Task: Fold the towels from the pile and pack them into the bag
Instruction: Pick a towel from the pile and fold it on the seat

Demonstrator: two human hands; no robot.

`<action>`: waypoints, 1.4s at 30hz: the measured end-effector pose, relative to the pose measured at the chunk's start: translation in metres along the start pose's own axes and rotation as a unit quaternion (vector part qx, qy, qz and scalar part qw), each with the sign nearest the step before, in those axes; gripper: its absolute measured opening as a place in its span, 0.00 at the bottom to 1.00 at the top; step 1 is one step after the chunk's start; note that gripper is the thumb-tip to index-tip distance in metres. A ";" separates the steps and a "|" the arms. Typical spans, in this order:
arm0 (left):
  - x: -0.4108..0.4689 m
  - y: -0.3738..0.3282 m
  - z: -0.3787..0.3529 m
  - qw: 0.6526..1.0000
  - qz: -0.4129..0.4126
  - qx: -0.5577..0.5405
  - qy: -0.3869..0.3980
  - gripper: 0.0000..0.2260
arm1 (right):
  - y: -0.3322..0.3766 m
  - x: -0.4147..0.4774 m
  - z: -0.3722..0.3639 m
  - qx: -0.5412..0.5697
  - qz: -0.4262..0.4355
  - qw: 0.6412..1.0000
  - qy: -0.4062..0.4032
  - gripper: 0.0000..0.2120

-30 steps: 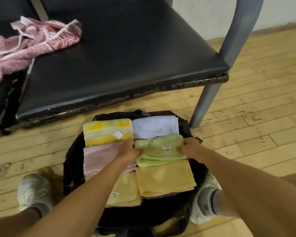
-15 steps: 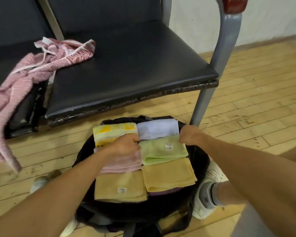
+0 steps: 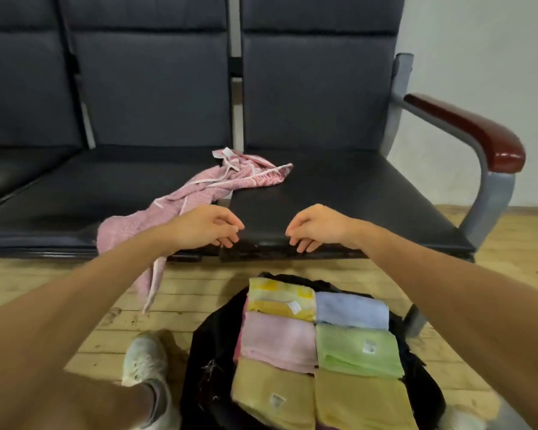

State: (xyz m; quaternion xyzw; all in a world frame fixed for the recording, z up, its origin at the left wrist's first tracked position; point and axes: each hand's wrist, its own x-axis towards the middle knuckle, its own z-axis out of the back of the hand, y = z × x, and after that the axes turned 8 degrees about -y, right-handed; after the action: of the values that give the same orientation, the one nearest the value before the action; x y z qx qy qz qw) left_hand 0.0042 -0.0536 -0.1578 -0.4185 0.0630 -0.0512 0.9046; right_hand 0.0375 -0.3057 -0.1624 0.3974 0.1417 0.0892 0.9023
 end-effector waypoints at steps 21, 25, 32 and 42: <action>0.019 0.051 0.035 0.981 0.024 0.119 -0.150 0.04 | 0.071 0.082 -0.077 0.113 0.028 0.993 -0.038 0.05; 0.023 0.012 0.014 0.989 -0.053 0.038 -0.131 0.06 | 0.075 0.079 -0.057 0.235 -0.033 0.971 0.005 0.12; 0.045 -0.023 -0.033 0.990 -0.130 0.030 -0.043 0.07 | 0.047 0.080 -0.029 0.318 -0.057 0.946 -0.022 0.06; 0.072 -0.030 -0.048 0.989 -0.106 0.079 -0.060 0.07 | -0.024 0.055 0.050 0.264 -0.079 0.949 -0.154 0.15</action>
State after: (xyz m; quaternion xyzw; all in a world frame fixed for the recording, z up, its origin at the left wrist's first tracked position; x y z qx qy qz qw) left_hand 0.0663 -0.1200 -0.1706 -0.3526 -0.0404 -0.1262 0.9263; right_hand 0.1069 -0.3411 -0.1586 0.6177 0.0501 -0.0852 0.7802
